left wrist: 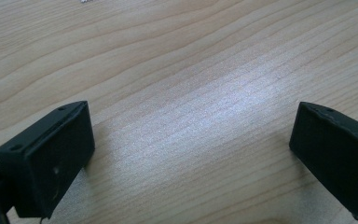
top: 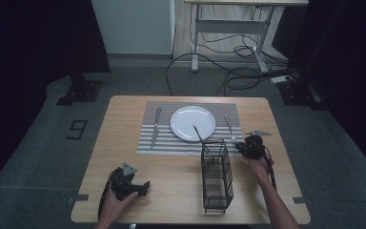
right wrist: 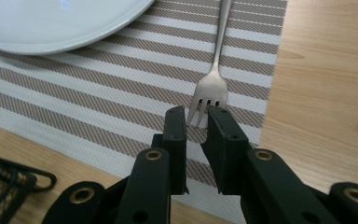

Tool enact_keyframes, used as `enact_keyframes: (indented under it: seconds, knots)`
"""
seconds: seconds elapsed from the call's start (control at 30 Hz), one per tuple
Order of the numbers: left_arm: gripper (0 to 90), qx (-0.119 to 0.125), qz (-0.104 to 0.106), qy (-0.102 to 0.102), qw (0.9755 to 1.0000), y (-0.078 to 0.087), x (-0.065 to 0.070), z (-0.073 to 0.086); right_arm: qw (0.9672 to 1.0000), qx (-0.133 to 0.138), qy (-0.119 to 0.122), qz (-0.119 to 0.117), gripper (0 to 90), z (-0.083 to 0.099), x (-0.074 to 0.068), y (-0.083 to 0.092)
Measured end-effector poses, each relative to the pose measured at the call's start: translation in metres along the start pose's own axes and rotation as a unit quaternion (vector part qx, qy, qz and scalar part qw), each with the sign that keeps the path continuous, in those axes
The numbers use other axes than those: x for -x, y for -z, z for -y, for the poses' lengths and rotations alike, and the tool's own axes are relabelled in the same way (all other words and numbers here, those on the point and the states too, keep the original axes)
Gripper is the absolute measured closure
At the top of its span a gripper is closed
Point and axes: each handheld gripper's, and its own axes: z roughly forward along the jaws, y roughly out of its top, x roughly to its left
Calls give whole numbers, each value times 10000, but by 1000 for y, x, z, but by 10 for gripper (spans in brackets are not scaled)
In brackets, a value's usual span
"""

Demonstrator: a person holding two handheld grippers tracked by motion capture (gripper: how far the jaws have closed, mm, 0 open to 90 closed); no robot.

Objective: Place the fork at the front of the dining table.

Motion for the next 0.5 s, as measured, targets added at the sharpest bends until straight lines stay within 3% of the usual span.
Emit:
enact_keyframes:
  seconds: [0.37,0.5]
  knots:
    - [0,2,-1,0,10000,0,0,0,9995,243,-200,-72,762,-6,-11,-15]
    - [0,1,0,-1,10000,0,0,0,9993,272,-190,-159,705,-6,-10,-14]
